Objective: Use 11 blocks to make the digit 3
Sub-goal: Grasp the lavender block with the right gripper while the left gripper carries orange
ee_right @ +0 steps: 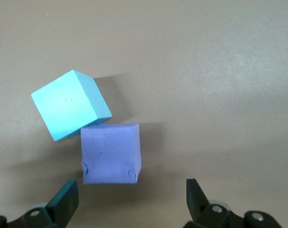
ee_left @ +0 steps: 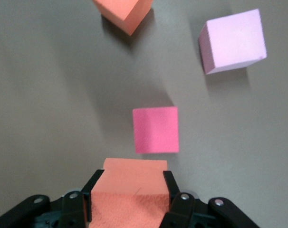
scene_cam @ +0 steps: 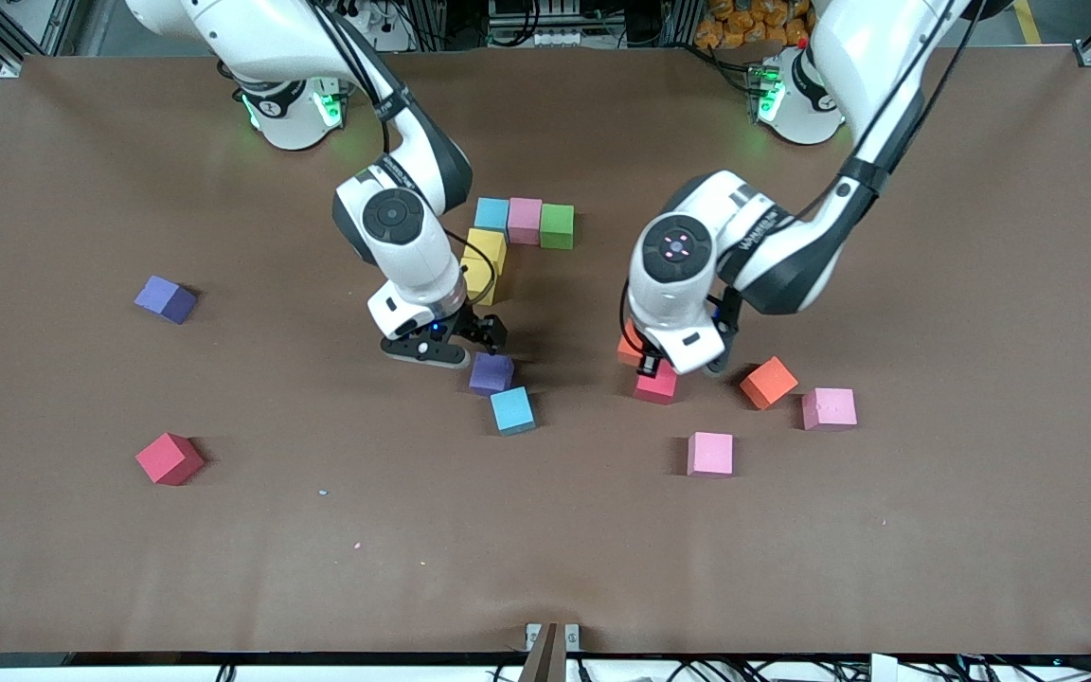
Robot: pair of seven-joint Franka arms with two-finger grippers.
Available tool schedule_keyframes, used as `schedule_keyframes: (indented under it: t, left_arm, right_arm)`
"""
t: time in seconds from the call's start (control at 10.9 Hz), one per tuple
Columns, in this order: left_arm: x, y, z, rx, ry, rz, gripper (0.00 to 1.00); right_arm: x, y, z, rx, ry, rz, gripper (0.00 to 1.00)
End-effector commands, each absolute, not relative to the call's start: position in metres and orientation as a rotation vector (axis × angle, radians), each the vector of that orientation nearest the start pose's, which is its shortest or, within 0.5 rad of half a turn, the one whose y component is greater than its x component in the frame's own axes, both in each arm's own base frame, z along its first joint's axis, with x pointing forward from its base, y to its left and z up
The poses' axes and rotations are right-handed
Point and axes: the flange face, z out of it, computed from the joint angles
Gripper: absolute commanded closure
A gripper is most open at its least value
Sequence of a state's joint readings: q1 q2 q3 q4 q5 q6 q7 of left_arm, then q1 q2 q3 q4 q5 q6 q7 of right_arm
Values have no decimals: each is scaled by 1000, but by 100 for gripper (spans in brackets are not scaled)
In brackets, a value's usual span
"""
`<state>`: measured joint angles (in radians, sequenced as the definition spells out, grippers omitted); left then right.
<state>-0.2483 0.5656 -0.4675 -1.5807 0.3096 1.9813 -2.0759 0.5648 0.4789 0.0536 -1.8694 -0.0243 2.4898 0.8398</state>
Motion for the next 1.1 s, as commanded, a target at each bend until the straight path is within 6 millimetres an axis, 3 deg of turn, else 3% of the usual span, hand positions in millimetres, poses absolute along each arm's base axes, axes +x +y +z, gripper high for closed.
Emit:
schedule_keyframes:
  t: [0.0,0.28,0.64,0.92,1.01]
  left_arm:
    - [538,-421,320,-2403,-1821,19,50]
    - [525,-446,308,-2360,-1864,30,50]
    - [513,-459,288,-2315,-1872,50,50]
    - [527,-444,288,-2300,-1893,51,50]
    - [540,-425,287,-2289,-1903,59,50]
  right_arm:
    - [544,386,259,-3032,304,-153,0]
    - [550,400,245,-3034,286,-149,0]
    - [551,412,227,-3063,251,-144,0]
    - [552,409,221,-3086,228,-160,0]
    - [550,411,216,-3089,220,-158,0]
